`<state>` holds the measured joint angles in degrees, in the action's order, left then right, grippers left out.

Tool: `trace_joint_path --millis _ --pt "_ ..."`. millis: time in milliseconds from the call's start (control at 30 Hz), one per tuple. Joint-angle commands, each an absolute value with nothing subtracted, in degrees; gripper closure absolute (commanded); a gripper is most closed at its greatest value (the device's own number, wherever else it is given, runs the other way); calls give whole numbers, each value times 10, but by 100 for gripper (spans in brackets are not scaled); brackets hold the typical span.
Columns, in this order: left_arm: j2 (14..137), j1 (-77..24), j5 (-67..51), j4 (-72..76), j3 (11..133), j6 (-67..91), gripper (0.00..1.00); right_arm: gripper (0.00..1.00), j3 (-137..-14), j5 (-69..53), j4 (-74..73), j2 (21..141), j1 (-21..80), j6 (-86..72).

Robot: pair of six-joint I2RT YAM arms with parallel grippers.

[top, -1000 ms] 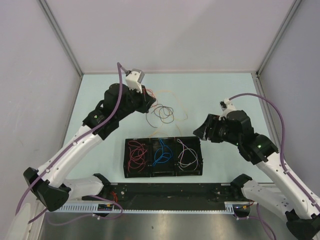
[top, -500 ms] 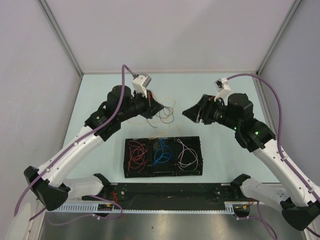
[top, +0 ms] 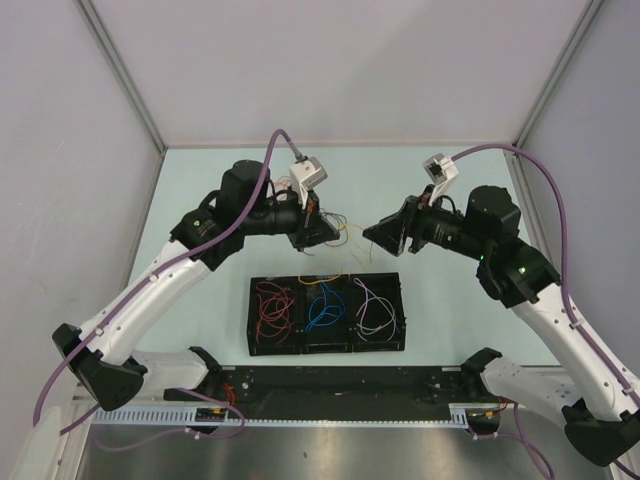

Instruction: Untangle the cables

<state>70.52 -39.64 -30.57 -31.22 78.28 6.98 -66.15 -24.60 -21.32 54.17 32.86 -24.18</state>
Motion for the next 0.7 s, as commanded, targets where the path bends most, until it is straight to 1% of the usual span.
trace_joint_path --millis 0,200,400,567,633,667 --pt "705 -398 -370 -313 806 36 100 32 -688 -285 -187 519 328 -207" --pt "705 -399 -384 -312 806 33 100 33 -689 -322 -175 535 328 -195" --pt "708 -399 -393 -312 804 33 100 39 -693 -366 -164 571 337 -189" --pt "704 -398 -391 -306 802 35 100 41 -706 -350 -171 592 361 -173" --pt "704 -399 -389 -302 801 37 100 45 -708 -340 -175 599 372 -170" --pt "705 -398 -392 -301 800 37 100 46 -709 -338 -177 599 374 -167"
